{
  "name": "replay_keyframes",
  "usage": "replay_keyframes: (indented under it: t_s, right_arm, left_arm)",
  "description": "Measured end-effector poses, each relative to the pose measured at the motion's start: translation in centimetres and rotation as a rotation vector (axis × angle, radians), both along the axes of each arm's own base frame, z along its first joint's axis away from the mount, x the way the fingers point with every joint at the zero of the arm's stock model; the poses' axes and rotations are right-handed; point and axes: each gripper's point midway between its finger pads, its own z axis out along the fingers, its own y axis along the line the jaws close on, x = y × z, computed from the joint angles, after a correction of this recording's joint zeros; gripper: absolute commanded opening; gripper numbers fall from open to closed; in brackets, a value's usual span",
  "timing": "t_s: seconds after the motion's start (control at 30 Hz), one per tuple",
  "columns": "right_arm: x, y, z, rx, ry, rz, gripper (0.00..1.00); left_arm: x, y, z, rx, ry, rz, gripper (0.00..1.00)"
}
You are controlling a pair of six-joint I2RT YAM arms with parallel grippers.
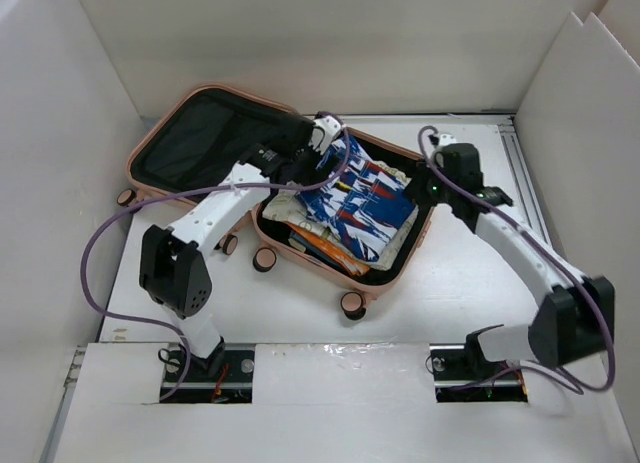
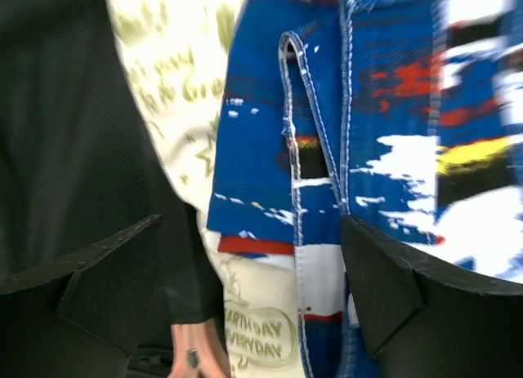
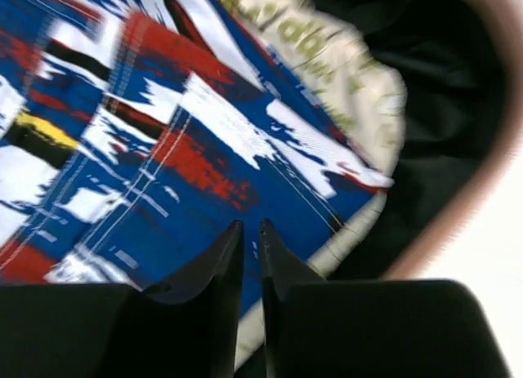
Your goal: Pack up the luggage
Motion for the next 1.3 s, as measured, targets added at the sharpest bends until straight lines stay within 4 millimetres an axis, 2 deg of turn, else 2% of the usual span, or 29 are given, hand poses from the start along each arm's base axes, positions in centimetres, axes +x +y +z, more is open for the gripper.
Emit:
replay_keyframes:
  t_s: [0.1, 0.17, 0.23, 0.33, 0.4, 0.47, 0.53, 0.57, 0.63, 0.67, 0.7, 0.8, 0.87, 0.93, 1.07, 1.17, 1.3]
  right_arm:
    - [0.6, 2.2, -4.2, -0.011, 0.096, 0.06, 0.12]
    - [0.8, 3.0, -5.9, -0.012, 0.134, 0.083, 0.09]
    - [0.9, 3.3, -6.6, -0.007, 0.145, 0.094, 0.09]
    - [1.2, 2.9, -6.4, -0.01, 0.131, 0.097, 0.11]
    - [1.4, 2.5, -6.1, -0.022, 0.117, 0.101, 0.17]
    - [1.8, 1.8, -5.3, -0.043, 0.099, 0.099, 0.2]
    - [2.7, 1.1, -3.9, -0.068, 0.064, 0.091, 0.26]
    - [3.3, 0.7, -2.8, -0.081, 0.039, 0.08, 0.35]
    - [4.7, -0.2, -0.1, -0.105, -0.018, 0.064, 0.45]
    - [5.4, -0.6, 1.4, -0.113, -0.054, 0.056, 0.55]
    - [6.1, -1.2, 2.9, -0.123, -0.086, 0.047, 0.59]
    - [8.5, -3.0, 6.1, -0.156, -0.162, 0.016, 0.68]
    - [9.7, -4.1, 6.4, -0.178, -0.166, -0.001, 0.7]
    - [10.6, -5.1, 5.3, -0.2, -0.141, -0.016, 0.71]
    - [10.9, -6.4, 1.3, -0.235, -0.028, -0.021, 0.71]
    - [10.7, -6.6, -0.5, -0.248, 0.025, -0.013, 0.7]
    - [10.4, -6.7, -1.0, -0.253, 0.046, -0.009, 0.68]
  left_arm:
    - [-0.1, 1.2, -4.1, 0.037, 0.055, 0.029, 0.79]
    - [0.2, 1.6, -4.6, 0.026, 0.064, 0.045, 0.78]
    - [0.4, 1.6, -4.3, -0.015, 0.074, 0.047, 0.83]
    - [0.9, 2.2, -3.6, -0.071, 0.094, 0.056, 0.93]
    - [1.8, 3.3, -2.3, -0.129, 0.099, 0.082, 0.94]
    - [3.5, 5.6, -0.3, -0.2, 0.074, 0.137, 0.95]
    - [5.6, 9.8, 2.4, -0.275, 0.019, 0.235, 0.97]
    - [6.6, 12.7, 3.8, -0.303, -0.015, 0.3, 0.97]
    - [8.1, 19.1, 6.2, -0.351, -0.086, 0.447, 0.97]
    - [8.5, 21.9, 7.1, -0.369, -0.113, 0.511, 0.97]
    - [8.9, 25.3, 7.8, -0.386, -0.138, 0.587, 0.97]
    - [9.6, 33.4, 8.3, -0.409, -0.183, 0.773, 0.97]
    - [10.1, 37.4, 6.7, -0.402, -0.175, 0.874, 0.97]
    - [10.5, 40.0, 3.6, -0.377, -0.129, 0.952, 0.98]
    - [11.2, 43.1, -3.8, -0.321, -0.001, 1.057, 0.98]
    - [11.3, 44.7, -8.2, -0.287, 0.071, 1.101, 0.97]
    - [11.8, 46.2, -7.2, -0.287, 0.024, 1.122, 0.89]
